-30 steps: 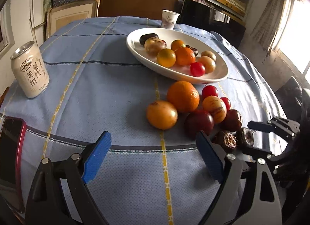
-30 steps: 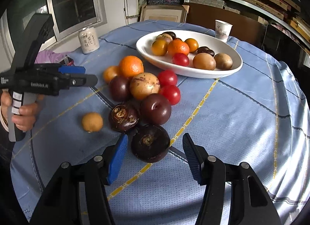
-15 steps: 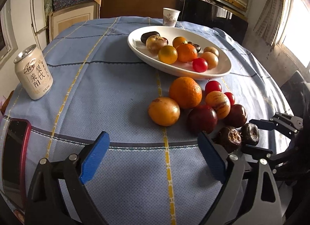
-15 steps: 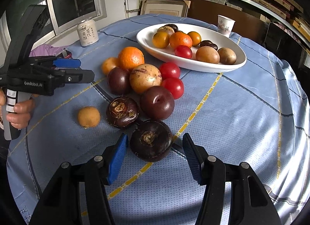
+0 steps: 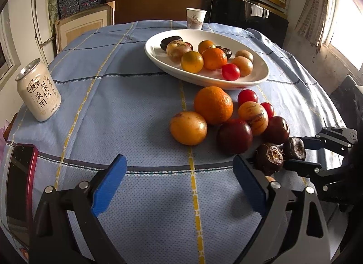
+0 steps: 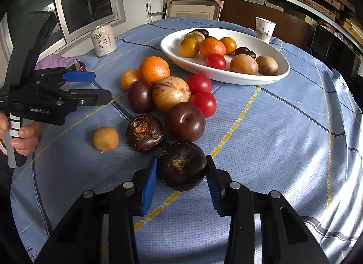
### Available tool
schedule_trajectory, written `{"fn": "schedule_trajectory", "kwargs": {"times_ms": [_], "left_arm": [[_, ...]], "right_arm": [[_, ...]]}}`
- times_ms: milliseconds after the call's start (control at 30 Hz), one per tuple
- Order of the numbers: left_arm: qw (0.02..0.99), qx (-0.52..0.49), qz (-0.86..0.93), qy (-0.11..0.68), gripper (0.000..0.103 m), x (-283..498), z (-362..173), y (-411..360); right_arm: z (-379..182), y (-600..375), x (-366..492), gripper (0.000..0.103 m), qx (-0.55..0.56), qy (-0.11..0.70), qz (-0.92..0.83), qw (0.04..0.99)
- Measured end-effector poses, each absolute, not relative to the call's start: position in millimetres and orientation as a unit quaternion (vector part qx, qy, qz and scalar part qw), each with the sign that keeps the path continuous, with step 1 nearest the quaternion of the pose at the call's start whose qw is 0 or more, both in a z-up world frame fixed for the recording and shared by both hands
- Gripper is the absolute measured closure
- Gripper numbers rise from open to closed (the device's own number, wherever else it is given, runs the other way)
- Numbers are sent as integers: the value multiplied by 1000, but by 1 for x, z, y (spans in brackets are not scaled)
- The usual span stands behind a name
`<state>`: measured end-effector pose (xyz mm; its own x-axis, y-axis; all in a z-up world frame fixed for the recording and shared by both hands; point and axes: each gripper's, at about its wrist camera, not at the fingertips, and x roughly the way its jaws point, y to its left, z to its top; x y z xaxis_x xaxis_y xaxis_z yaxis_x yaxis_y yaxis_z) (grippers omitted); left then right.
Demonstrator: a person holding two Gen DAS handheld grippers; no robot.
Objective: Organize fruits
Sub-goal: 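Hold the dark purple fruit with the right tool while the left tool grasps a small tan fruit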
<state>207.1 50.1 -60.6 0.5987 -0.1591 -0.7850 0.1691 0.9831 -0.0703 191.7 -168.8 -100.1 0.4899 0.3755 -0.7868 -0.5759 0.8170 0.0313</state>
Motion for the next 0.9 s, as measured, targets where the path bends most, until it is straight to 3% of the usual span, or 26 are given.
{"fn": "schedule_trajectory", "kwargs": {"times_ms": [400, 600, 900], "left_arm": [[870, 73, -241, 424, 11, 174, -59, 6], [859, 75, -250, 442, 43, 178, -67, 0], [852, 78, -259, 449, 48, 180, -71, -2]], "right_arm": [[-96, -208, 217, 61, -13, 428, 214, 878], [-100, -204, 216, 61, -26, 438, 209, 874], [-102, -204, 216, 61, -29, 439, 205, 874]]}}
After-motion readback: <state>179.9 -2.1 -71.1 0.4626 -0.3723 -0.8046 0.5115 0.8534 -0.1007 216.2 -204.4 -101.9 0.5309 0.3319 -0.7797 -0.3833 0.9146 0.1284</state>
